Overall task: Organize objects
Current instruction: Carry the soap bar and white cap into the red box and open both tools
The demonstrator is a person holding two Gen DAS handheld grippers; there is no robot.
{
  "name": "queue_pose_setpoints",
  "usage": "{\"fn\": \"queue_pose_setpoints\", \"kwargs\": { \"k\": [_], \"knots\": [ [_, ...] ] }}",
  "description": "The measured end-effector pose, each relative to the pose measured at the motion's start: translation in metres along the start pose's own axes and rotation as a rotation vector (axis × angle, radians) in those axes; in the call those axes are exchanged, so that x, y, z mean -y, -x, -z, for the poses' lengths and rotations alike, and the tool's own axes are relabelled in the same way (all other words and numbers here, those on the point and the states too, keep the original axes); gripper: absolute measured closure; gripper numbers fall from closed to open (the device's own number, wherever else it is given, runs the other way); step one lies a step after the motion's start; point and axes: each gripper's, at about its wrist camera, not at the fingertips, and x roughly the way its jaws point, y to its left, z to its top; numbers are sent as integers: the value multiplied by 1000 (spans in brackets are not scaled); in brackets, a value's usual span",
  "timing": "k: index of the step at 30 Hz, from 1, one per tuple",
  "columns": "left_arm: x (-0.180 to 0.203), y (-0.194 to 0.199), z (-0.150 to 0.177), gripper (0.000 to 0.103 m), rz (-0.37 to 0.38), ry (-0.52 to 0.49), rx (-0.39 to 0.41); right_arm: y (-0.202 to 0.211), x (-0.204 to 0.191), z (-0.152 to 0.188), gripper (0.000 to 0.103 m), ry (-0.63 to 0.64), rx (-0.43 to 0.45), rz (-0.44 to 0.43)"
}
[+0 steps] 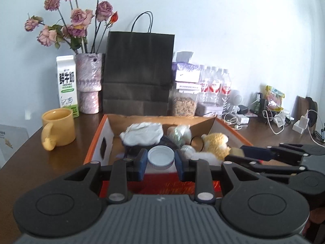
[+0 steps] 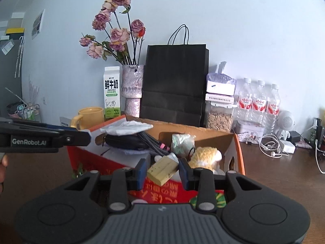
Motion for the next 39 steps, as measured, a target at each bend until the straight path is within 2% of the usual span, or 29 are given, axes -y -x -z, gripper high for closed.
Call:
{"fn": "queue_pose_setpoints", "kwargs": {
  "k": [7,14,20,27,28,29,30,31,32,33,39],
  "knots": [
    [13,-32,-21,73,26,-8,20,-27,8,-15,70,-4,12,2],
    [9,-64,-36,73,34,13,33,-63,16,-28,70,-2,17,9],
    [5,-93,-39,74,46,15,10,-91,25,-26,70,-23,-6,10],
    [0,-106,-37,72,36,-1,-7,-100,32,-16,69,-39,-59,12],
    [-1,-105,-36,63,31,2,-6,-99,33,-15,69,-43,-62,13],
    [-1,-104,-36,40,26,4,-5,-98,34,-14,59,-47,-65,16],
    [-2,-103,-36,24,14,9,2,-96,35,-14,48,-54,-66,21],
    [-2,-100,-36,0,-3,14,18,-95,36,-14,23,-61,-61,27],
    [-1,-97,-36,0,-23,14,41,-93,37,-14,4,-66,-54,37],
    [0,-95,-37,0,-25,5,49,-91,37,-14,1,-67,-43,45],
    [4,-94,-38,0,-12,-1,45,-90,39,-14,0,-73,-47,59]
  ]
}}
